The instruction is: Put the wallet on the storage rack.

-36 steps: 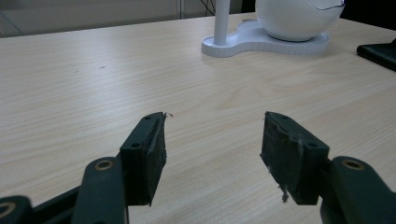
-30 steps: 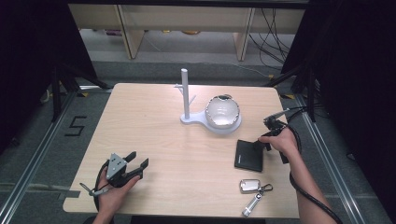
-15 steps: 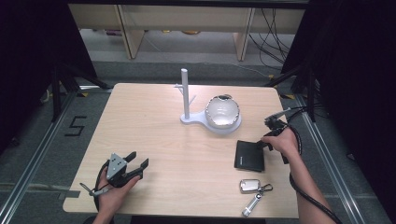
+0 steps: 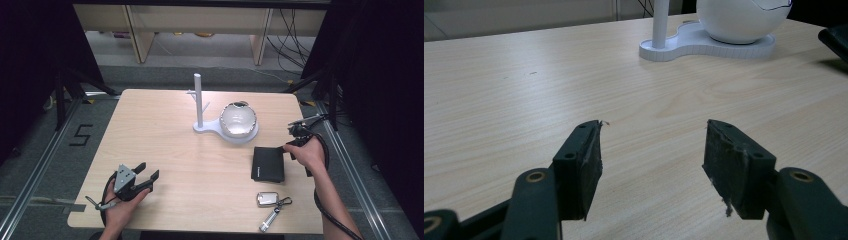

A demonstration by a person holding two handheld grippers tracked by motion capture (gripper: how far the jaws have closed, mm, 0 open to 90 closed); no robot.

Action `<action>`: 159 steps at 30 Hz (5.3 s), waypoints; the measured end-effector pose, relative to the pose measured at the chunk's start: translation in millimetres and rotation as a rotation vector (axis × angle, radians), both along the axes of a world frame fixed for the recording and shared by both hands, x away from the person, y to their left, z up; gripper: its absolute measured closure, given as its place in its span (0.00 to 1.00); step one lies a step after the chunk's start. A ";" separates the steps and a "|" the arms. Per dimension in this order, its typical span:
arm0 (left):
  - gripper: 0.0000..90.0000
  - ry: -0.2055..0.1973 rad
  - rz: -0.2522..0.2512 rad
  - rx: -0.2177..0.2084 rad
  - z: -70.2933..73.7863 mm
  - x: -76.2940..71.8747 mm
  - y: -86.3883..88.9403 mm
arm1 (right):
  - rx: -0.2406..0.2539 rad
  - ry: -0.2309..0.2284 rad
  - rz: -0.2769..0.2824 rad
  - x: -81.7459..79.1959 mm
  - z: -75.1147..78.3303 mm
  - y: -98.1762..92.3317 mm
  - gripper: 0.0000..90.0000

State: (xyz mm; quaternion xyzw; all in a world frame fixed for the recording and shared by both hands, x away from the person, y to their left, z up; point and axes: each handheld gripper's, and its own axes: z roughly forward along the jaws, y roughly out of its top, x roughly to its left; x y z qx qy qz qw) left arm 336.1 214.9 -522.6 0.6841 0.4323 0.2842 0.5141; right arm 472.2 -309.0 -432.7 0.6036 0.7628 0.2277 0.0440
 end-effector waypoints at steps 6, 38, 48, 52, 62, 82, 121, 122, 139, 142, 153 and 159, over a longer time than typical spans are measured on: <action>0.44 0.000 -0.001 0.002 0.0 -0.2 -0.5 | 0.010 -0.062 -0.009 -12.6 16.4 0.3 0.89; 0.44 -0.003 0.000 -0.008 -0.4 -0.3 -0.4 | 0.090 -0.290 0.083 -39.3 65.1 -6.9 0.91; 0.44 -0.006 0.000 -0.009 -0.5 -0.4 -0.4 | 0.063 -0.333 0.068 -45.7 75.3 -0.6 0.91; 0.44 -0.003 0.000 -0.007 -0.4 -0.4 -0.1 | 0.071 -0.353 0.094 -44.4 76.6 -1.2 0.91; 0.44 -0.007 -0.001 -0.012 -0.4 -0.5 0.2 | 0.059 -0.448 0.111 -44.0 88.9 0.5 0.91; 0.44 -0.007 0.000 -0.010 -0.5 -0.4 -0.2 | 0.093 -0.540 0.150 -38.9 104.1 15.5 0.91; 0.44 -0.005 0.007 -0.013 -0.1 -2.2 0.0 | 0.164 -0.567 0.188 7.3 113.2 58.8 0.91; 0.44 -0.005 0.007 -0.015 -0.1 -2.3 -0.2 | 0.153 -0.579 0.201 11.2 113.0 59.5 0.91; 0.44 -0.004 0.005 -0.005 0.1 -2.7 0.8 | 0.149 -0.575 0.185 34.6 111.1 74.0 0.91; 0.44 -0.012 0.001 -0.013 -0.4 -2.3 0.8 | 0.150 -0.565 0.177 36.1 109.5 76.1 0.91; 0.44 -0.003 0.003 -0.006 0.1 -2.9 1.1 | 0.139 -0.582 0.174 46.3 97.3 79.0 0.91; 0.44 -0.002 0.003 -0.006 0.2 -3.0 1.0 | 0.140 -0.569 0.161 48.1 94.6 78.8 0.91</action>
